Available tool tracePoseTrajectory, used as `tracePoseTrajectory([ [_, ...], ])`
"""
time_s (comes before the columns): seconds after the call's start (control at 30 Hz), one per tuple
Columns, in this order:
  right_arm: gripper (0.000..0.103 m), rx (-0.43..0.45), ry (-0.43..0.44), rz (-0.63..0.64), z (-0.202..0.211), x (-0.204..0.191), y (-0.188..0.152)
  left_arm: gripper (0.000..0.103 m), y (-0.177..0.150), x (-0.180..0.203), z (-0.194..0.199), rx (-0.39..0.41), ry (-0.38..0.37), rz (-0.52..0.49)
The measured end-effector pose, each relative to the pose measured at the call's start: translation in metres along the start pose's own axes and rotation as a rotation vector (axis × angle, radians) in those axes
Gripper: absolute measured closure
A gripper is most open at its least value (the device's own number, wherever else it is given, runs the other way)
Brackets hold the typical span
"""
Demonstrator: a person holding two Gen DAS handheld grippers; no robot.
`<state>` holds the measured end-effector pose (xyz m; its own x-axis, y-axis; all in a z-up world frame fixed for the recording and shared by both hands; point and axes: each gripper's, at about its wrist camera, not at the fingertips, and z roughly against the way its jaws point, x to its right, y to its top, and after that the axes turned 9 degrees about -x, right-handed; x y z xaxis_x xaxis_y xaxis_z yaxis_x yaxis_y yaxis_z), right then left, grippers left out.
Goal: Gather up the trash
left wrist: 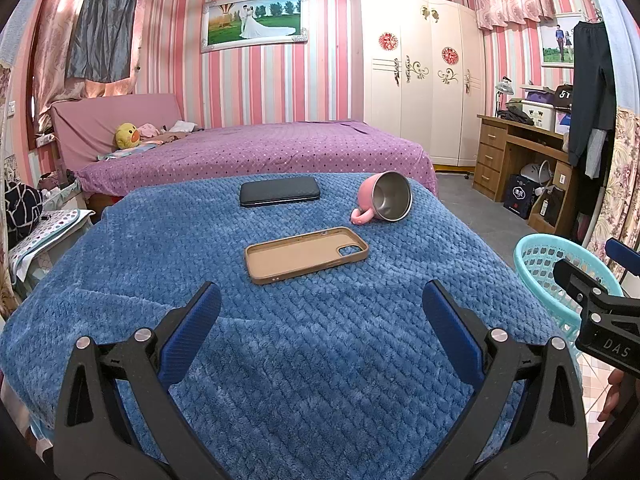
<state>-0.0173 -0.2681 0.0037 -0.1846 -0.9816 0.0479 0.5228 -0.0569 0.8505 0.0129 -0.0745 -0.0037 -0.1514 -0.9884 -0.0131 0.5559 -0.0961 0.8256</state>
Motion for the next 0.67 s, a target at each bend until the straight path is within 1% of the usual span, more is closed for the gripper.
tracePoseTrajectory([
  [0.67,0.005,0.0,0.001,-0.004,0.0,0.0002,-0.0001,0.006,0.0016,0.0011,0.0012,-0.006,-0.005,0.007],
])
